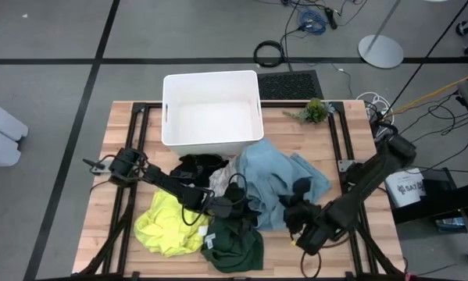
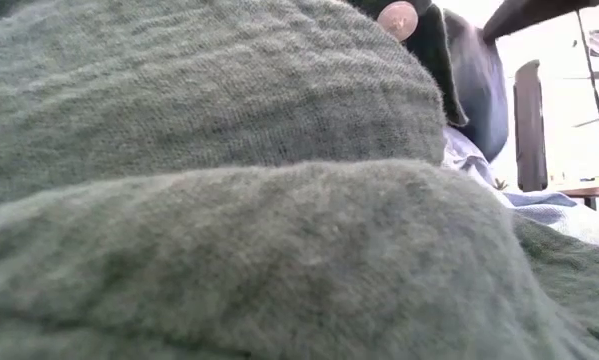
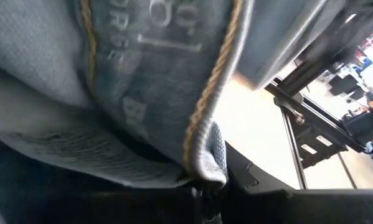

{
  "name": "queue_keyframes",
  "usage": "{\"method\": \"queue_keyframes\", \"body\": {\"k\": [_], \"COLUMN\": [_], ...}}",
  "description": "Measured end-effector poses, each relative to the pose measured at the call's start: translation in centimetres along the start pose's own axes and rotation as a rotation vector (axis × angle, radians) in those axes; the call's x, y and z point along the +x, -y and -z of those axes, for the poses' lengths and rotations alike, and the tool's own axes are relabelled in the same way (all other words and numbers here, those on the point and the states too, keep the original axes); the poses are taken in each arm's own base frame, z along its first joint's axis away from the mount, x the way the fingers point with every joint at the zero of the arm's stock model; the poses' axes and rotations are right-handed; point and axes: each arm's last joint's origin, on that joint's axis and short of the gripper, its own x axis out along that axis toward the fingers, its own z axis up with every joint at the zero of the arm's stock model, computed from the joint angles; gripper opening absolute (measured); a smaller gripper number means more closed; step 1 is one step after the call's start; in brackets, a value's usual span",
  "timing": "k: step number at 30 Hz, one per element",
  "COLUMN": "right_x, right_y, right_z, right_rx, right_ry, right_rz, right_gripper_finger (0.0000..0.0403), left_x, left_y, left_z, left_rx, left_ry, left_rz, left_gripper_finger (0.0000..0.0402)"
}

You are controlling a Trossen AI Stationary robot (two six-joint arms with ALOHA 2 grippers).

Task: Fold laundry
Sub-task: Fold the denim pants

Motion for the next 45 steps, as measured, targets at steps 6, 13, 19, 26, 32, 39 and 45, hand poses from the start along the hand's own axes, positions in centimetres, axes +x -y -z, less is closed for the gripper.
{"method": "queue_keyframes", "body": {"k": [6,13,19,26,32,39,45], "right_x": [-1.7,0.2,0.1,0.2,1.2,2.1,2.4], "right_y": [3.6,0.8,0.2,0.2,-0.7,-1.9,-1.4], "right_z": [-0.7,0.2,0.6,0.6,0.3,-0.2,-0.5], "right_rx": [0.274,0.31,0.206,0.17,0.177,0.181,0.289], "right_ry": [0.051,0.131,0.097,0.095,0.094,0.116,0.133], "right_rz": [-0.155,-0.262,-0.387,-0.415,-0.404,-0.354,-0.238], "right_gripper_finger": [0.0002,0.0001,0.0022,0.0095,0.0175,0.0242,0.0251], "left_x": [-0.1,0.2,0.0,0.0,0.0,0.0,-0.1], "left_y": [1.2,2.4,2.6,2.6,2.6,2.5,2.7], "left_z": [-1.4,-2.6,-2.8,-2.9,-3.1,-3.4,-3.7], "left_rx": [-0.03,-0.001,0.004,0.013,0.006,0.0,-0.033], "left_ry": [0.127,0.163,0.16,0.174,0.198,0.217,0.247], "left_rz": [0.113,0.148,0.149,0.138,0.144,0.149,0.166], "left_gripper_finger": [0.0018,0.0018,0.0018,0.0018,0.0018,0.0018,0.0018]}}
